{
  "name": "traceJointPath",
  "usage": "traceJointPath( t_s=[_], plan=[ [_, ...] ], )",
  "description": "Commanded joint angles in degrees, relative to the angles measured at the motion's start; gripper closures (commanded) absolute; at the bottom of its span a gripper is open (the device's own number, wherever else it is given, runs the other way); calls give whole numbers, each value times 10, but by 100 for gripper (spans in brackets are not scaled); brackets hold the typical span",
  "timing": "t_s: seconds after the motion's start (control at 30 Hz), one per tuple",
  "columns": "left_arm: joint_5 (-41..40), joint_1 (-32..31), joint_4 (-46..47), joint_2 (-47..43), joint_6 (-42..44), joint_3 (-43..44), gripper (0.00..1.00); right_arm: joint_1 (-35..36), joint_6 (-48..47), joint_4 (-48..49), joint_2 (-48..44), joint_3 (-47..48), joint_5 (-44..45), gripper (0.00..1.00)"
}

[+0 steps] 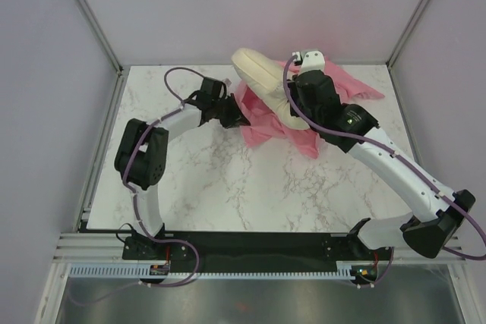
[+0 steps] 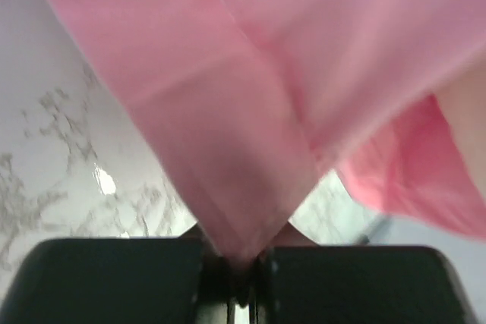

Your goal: Put the pillow into the pillowcase

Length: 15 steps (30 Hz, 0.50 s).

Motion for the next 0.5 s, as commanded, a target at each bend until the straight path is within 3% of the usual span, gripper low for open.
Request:
traceJointPath(
  t_s=[0.0, 0.03, 0.13, 0.2, 0.23, 0.3, 0.33, 0.4, 0.47],
  plan=[
    [215, 58, -76, -63, 47, 6, 98, -9, -6, 80, -23, -17, 21, 100],
    [246, 77, -75, -88, 44, -7, 98, -10, -5, 83, -25, -21, 20, 100],
    [236, 99, -47, -141, 19, -65, 97, -12, 2, 86, -24, -31, 12, 100],
    [305, 128, 41, -156, -35, -125, 94, -12, 4, 87, -23, -35, 7, 100],
    [311, 140, 53, -161, -49, -143, 75, -13, 5, 86, -22, -35, 5, 100],
    [289, 159, 42, -184, -43, -168, 47, -13, 5, 88, -21, -38, -2, 100],
    [244, 171, -2, -194, -28, -168, 31, -13, 5, 90, -22, -40, -7, 100],
    [159, 172, -50, -224, 16, -159, 21, -13, 5, 101, -23, -49, -13, 100],
    [115, 172, -63, -251, 25, -176, 19, -12, 4, 106, -20, -55, -14, 100]
  ],
)
